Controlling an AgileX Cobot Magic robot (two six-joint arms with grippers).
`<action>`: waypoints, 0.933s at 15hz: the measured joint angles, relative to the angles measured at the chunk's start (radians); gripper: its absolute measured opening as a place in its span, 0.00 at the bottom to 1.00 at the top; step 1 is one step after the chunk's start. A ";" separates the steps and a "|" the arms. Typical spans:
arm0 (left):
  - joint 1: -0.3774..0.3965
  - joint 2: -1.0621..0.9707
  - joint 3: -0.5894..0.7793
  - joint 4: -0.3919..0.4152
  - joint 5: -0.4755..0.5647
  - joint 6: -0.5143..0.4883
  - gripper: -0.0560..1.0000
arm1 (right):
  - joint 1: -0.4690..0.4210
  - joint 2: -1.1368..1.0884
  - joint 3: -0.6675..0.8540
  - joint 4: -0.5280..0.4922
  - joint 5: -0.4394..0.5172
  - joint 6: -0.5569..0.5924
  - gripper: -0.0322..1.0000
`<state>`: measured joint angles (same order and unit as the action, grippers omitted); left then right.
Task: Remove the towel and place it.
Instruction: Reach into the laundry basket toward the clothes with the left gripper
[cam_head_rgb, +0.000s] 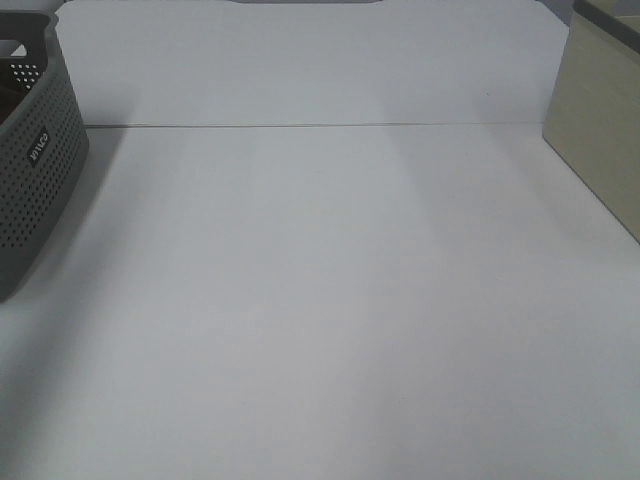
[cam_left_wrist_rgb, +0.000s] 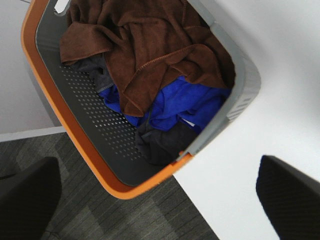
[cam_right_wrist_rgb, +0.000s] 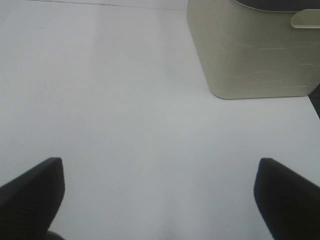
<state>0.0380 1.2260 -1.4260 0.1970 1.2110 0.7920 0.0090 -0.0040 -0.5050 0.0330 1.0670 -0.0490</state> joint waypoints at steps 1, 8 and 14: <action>0.000 0.091 -0.059 0.018 0.000 0.021 0.99 | 0.000 0.000 0.000 0.000 0.000 0.000 0.99; 0.114 0.727 -0.422 0.029 -0.003 0.155 0.99 | 0.000 0.000 0.000 0.000 0.000 0.000 0.99; 0.180 0.898 -0.441 0.001 -0.003 0.196 0.99 | 0.000 0.000 0.000 0.000 0.000 0.000 0.99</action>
<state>0.2180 2.1240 -1.8670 0.1980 1.2080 0.9880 0.0090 -0.0040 -0.5050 0.0330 1.0670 -0.0490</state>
